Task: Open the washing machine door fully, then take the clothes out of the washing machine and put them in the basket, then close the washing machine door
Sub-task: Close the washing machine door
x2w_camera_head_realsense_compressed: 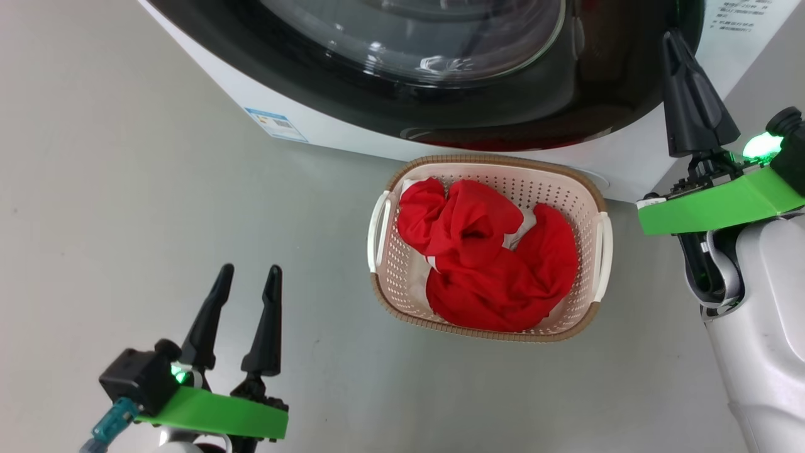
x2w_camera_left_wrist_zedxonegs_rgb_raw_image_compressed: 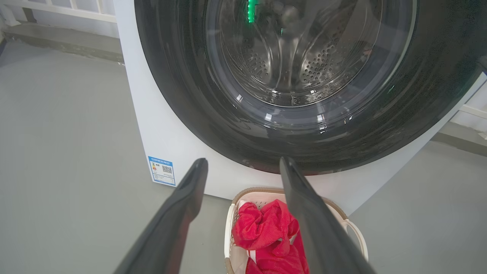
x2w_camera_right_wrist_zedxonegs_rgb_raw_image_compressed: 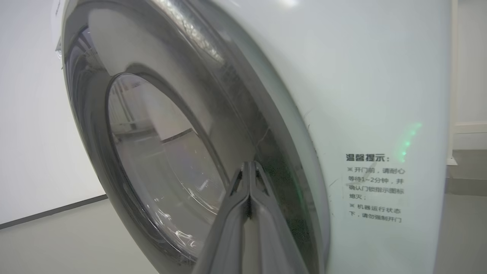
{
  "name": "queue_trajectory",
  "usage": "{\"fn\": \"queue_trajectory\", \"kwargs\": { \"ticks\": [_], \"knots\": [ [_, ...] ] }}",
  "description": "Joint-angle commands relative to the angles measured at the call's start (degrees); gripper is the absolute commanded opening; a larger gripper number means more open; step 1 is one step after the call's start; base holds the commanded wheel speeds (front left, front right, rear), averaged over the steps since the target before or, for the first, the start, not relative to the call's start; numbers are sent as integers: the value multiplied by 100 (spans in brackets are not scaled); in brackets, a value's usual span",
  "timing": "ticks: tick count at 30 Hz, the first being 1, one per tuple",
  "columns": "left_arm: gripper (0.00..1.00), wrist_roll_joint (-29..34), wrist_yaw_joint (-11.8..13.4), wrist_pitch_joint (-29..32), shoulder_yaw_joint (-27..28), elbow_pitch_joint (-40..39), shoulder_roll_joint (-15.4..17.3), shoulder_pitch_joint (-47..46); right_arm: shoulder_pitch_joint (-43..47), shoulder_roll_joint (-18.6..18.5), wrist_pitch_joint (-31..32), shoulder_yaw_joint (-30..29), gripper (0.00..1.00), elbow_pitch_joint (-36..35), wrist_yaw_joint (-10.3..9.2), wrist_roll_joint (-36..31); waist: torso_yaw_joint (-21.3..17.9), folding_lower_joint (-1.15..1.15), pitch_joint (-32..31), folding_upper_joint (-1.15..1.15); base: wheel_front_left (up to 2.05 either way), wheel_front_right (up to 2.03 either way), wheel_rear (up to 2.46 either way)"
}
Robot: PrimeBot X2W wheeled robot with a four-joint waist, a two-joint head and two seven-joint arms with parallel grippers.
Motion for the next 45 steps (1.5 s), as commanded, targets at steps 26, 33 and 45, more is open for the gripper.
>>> {"fn": "queue_trajectory", "kwargs": {
  "ticks": [26, 33, 45],
  "knots": [
    [100, 69, -32, -69, 340, 22, 73, -145, 469, 160, -35, 289, 33, 28, -6, 121, -240, 0, -349, 0, 0, 0, 0],
    [100, 346, -32, -69, 401, 146, 73, -20, 1117, 163, -35, 377, 100, 61, -6, 187, -461, 0, -717, 0, 0, 0, 0],
    [100, 495, -32, -69, 692, 56, 101, 289, 2082, 348, -35, 166, 100, 51, -6, 179, -1004, 0, -1256, 0, 0, 0, 0]
  ]
}}
